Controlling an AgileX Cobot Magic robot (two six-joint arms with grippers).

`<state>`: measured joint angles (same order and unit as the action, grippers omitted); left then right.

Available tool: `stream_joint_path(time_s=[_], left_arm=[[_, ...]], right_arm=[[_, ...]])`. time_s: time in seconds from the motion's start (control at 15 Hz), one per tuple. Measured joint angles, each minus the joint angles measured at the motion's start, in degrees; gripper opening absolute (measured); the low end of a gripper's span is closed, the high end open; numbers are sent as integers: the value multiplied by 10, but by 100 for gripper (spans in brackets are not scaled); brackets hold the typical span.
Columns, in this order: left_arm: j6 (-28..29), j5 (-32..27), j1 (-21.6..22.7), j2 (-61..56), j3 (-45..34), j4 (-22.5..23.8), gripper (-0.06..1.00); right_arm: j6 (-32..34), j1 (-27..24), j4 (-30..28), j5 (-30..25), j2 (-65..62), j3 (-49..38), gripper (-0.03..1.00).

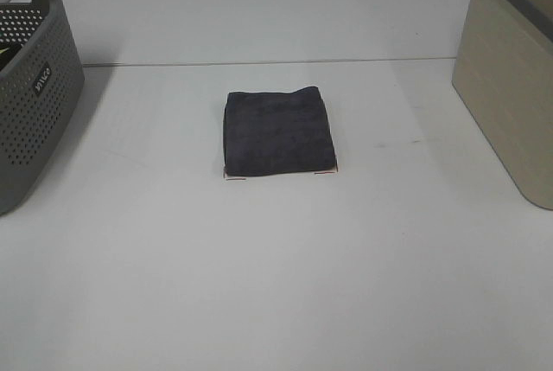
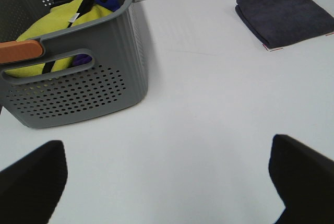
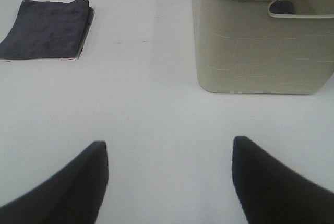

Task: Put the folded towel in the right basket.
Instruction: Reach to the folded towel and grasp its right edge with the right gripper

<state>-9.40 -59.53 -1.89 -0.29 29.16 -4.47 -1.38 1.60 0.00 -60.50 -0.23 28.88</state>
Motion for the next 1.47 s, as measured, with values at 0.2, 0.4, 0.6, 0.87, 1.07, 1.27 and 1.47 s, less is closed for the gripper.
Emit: stream_joint_path(time_s=[0.2,0.4,0.6,0.87,1.07,1.27,1.47], left_arm=[[0,0,0,0,0,0,99],[0,0,0,0,0,0,99],[0,0,0,0,0,0,99],[0,0,0,0,0,0,99],[0,0,0,0,0,0,99],[0,0,0,0,0,0,99],[0,0,0,0,0,0,99]], right_arm=[[0,0,0,0,0,0,63],[0,0,0,0,0,0,63],[0,0,0,0,0,0,63],[0,0,0,0,0,0,63],[0,0,0,0,0,0,63],[0,0,0,0,0,0,63],[0,0,0,0,0,0,63]])
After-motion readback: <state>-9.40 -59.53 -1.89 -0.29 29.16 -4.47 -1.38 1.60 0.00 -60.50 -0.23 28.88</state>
